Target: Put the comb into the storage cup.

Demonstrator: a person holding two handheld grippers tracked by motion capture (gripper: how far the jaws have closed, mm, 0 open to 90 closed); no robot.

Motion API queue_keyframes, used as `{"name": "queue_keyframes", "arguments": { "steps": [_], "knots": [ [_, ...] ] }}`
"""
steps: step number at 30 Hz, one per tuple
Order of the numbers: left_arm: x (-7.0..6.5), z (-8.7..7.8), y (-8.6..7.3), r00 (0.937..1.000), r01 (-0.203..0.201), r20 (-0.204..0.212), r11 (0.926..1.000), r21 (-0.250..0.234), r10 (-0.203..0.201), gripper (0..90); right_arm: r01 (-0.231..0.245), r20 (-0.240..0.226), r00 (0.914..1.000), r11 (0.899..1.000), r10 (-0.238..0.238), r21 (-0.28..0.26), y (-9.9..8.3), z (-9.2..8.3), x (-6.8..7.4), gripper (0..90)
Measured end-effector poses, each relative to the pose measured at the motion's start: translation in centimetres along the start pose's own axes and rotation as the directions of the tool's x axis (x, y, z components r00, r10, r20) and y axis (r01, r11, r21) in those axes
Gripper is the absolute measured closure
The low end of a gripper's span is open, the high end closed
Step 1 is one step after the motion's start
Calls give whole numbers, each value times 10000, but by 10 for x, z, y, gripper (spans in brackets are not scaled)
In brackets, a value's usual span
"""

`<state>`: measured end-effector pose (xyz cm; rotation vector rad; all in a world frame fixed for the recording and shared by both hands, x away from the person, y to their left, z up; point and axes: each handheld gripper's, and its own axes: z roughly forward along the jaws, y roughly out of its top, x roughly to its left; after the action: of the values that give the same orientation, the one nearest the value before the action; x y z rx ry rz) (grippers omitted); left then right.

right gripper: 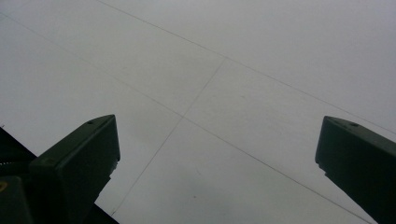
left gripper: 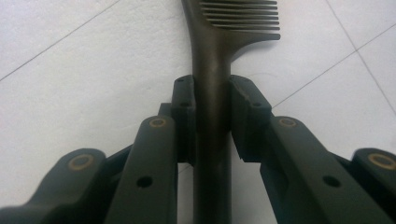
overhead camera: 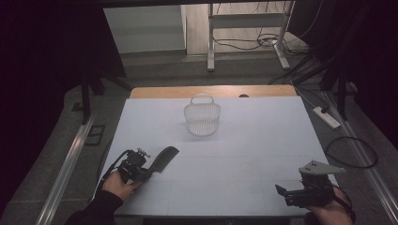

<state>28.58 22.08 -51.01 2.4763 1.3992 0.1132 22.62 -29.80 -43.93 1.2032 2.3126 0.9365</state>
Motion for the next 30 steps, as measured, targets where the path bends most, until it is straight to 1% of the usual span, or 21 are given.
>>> {"name": "queue_keyframes", "arguments": {
  "steps": [3,6,7,8,9,11,13,14,16,20,24,26,30],
  "knots": [
    [1,-3,-1,9999,49,163,9995,-323,-43,726,-2,-2,10000,10000,2,-11,0,0,0,3],
    [1,-8,-1,9997,12,253,9980,-634,4,726,-5,-7,10000,10000,5,-17,0,0,0,3],
    [1,-10,-2,9995,27,308,9965,-839,-1,726,1,-4,10000,10000,-1,-22,0,0,0,3],
    [1,-10,-2,9995,27,308,9965,-839,-1,726,1,-4,10000,10000,-1,-22,0,0,0,3],
    [1,-12,-2,9993,8,365,9955,-948,26,726,6,8,10000,10000,-6,-32,0,0,0,3],
    [1,-15,-2,9988,9,490,9925,-1224,52,726,1,8,10000,10000,-1,-54,0,0,0,4],
    [2,-17,-3,9964,-12,839,9889,-1485,138,726,-1,9,10000,10000,1,-56,0,0,0,4],
    [2,-18,-4,9955,-5,930,9873,-1590,154,726,4,4,10000,10000,-4,-52,0,-1,0,4],
    [2,-19,-4,9951,-20,974,9849,-1730,191,726,0,2,10000,10000,0,-86,0,-1,0,4],
    [2,-24,-5,9943,-64,1022,9759,-2183,294,726,-20,-18,10000,9999,20,-133,0,-1,0,4],
    [-1,-28,-5,9920,-140,1186,9701,-2422,439,726,-89,-75,9999,9997,88,-223,-1,-2,-1,4],
    [-1,-29,-5,9916,-172,1202,9688,-2472,483,726,-113,-82,9999,9996,111,-250,-1,-3,-1,2],
    [-2,-33,-6,9911,-169,1224,9606,-2776,528,725,-202,15,9998,9992,202,-334,-1,-3,-2,0]
  ]
}}
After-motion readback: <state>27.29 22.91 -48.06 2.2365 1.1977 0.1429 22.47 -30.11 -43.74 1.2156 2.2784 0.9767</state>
